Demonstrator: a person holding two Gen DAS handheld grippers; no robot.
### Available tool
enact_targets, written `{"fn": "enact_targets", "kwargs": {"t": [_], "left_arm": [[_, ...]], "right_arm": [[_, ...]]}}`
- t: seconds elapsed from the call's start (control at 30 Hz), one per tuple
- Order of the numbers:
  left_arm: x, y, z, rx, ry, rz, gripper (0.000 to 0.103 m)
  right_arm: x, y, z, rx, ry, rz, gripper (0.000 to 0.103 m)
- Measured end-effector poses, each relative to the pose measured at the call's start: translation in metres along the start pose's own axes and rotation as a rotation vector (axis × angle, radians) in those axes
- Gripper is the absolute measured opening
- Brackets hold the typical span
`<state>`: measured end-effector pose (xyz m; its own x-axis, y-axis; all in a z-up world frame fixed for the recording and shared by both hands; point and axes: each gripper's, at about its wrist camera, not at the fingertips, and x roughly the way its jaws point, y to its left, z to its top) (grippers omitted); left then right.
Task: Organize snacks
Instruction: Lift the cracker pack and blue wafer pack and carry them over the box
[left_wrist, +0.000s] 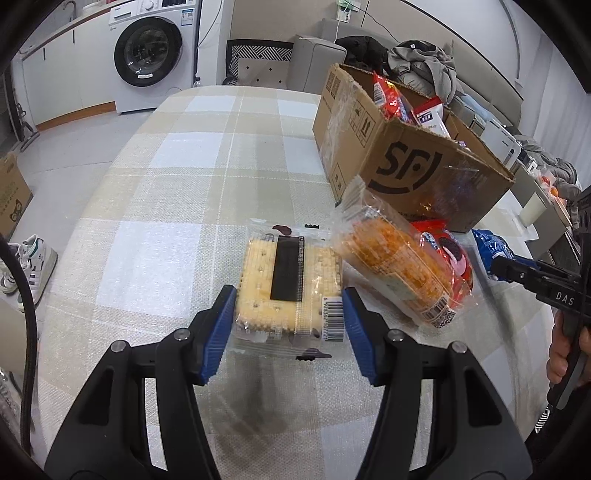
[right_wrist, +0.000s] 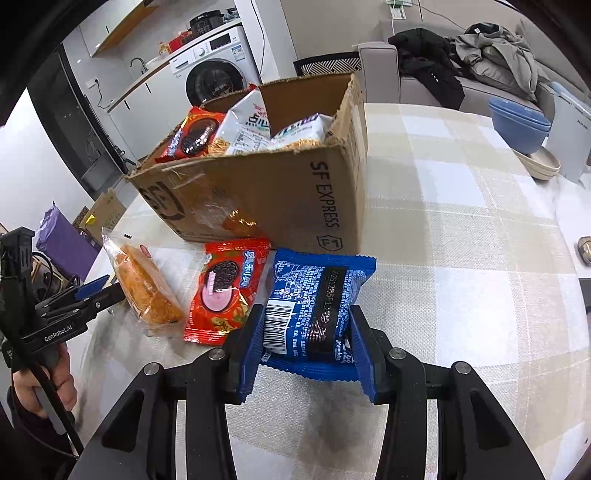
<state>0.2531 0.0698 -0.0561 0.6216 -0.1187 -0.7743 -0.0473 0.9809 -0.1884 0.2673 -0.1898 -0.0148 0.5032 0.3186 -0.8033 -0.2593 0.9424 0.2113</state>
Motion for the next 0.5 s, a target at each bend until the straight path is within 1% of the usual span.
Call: {"fn": "enact_targets", "kwargs": {"t": [0.03, 0.23, 0.5], "left_arm": [[-0.003, 0.000, 0.000, -0.002, -0.004, 0.000, 0.055], [-0.025, 0.000, -0.001, -0.011, -0.040, 0.007, 0.055], [-0.058, -0.010, 0.006, 0.008, -0.096, 0.002, 0.055]], "right_arm": [[-0.003, 0.005, -0.003, 0.001, -0.004, 0.001, 0.045], [-0.017, 0.007, -0.004, -0.008, -0.047, 0.016, 0.045], [-0.041, 0.011, 0.001, -0.025, -0.115, 0.031, 0.045]]}}
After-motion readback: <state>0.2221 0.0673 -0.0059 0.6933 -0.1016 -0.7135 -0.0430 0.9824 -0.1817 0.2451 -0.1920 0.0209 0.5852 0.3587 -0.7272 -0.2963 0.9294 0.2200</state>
